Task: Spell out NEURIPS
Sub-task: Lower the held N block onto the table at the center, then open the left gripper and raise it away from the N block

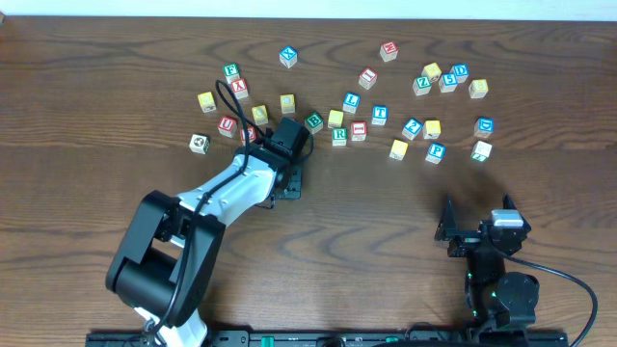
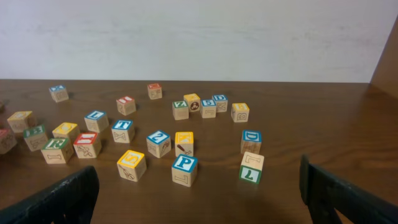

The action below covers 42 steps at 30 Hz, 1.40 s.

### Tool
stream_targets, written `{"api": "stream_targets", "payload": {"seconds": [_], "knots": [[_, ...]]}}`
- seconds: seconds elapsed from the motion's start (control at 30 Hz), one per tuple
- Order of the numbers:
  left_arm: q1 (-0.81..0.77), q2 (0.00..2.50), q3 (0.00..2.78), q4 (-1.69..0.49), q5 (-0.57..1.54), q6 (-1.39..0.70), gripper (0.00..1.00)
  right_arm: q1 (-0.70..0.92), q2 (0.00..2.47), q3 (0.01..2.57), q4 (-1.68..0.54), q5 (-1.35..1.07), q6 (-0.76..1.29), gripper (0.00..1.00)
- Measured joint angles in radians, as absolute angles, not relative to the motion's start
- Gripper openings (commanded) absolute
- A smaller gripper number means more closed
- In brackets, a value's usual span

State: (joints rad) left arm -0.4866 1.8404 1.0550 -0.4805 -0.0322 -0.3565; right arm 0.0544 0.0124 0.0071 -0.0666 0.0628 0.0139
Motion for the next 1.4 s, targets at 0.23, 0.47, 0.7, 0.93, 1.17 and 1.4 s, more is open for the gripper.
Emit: {"api": "stream_targets", "payload": {"seconds": [0.23,0.47,0.7,0.93,1.17,1.4], "knots": [[-0.487,1.839,1.055,-0.482,-0.032,-0.356,0.53,0.054,0.013,0.007,-0.067,0.063,0.014,0.99],[-0.487,1.786,1.055,-0.491,-0.032,-0.355,0.59,0.054,0.013,0.007,-0.067,0.063,0.014,0.99],[-0.487,1.593,1.055,-0.527,-0.032,-0.336,0.73,0.054,0.013,0.007,-0.067,0.063,0.014,0.99],[-0.487,1.44,1.055,-0.602,-0.032,-0.319,0.79,0.054,0.013,0.007,-0.067,0.063,0.014,0.99],[-0.487,1.367,1.055,-0.669,-0.032,-0.317,0.8,0.054,0.013,0.007,-0.067,0.063,0.014,0.99],[-0.487,1.366,1.055,-0.693,-0.032,-0.313,0.8,0.054,0.013,0.007,-0.067,0.062,0.014,0.99]]}}
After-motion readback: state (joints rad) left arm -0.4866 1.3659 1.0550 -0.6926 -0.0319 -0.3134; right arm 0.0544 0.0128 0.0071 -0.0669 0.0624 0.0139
